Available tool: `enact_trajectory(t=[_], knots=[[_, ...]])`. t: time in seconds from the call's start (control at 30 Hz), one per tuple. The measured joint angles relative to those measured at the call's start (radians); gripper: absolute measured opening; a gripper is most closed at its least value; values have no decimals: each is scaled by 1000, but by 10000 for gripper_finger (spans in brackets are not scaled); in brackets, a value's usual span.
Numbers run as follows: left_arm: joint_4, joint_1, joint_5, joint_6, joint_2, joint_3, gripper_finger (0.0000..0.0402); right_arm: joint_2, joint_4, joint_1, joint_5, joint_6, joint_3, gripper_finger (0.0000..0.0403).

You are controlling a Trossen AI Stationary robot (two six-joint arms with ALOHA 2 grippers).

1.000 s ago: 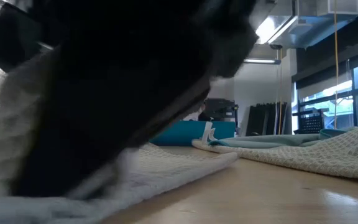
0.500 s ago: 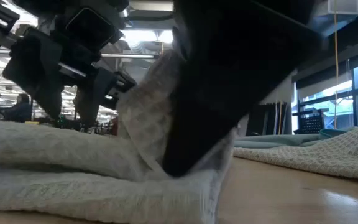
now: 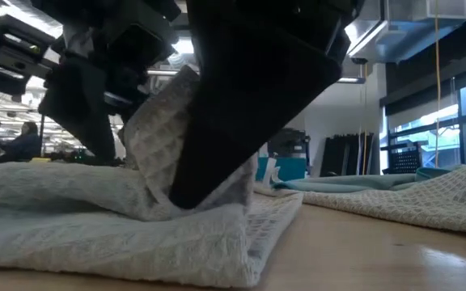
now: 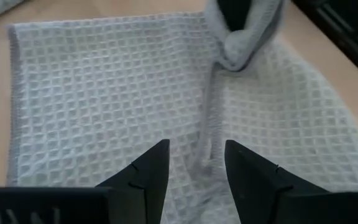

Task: Fold microfiber towels
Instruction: Fold the left gray towel

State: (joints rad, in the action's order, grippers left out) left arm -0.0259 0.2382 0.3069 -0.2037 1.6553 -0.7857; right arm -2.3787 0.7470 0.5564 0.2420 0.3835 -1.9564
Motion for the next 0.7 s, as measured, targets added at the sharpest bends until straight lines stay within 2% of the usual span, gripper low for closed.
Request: enact_trajectory(t=[0.1,0.3,0.5,0.7], knots=[[1,-3,6,-17,39,0,148,0,-18,0,0,-26,0,9],[39,4,86,-54,124,-9,148,0,-24,-5,1,-48,0,21],[-20,2,131,-53,120,-35,148,0,-21,-6,1,-42,0,6],[-121,3,134,-58,99,-69,148,0,3,-6,2,4,0,22]])
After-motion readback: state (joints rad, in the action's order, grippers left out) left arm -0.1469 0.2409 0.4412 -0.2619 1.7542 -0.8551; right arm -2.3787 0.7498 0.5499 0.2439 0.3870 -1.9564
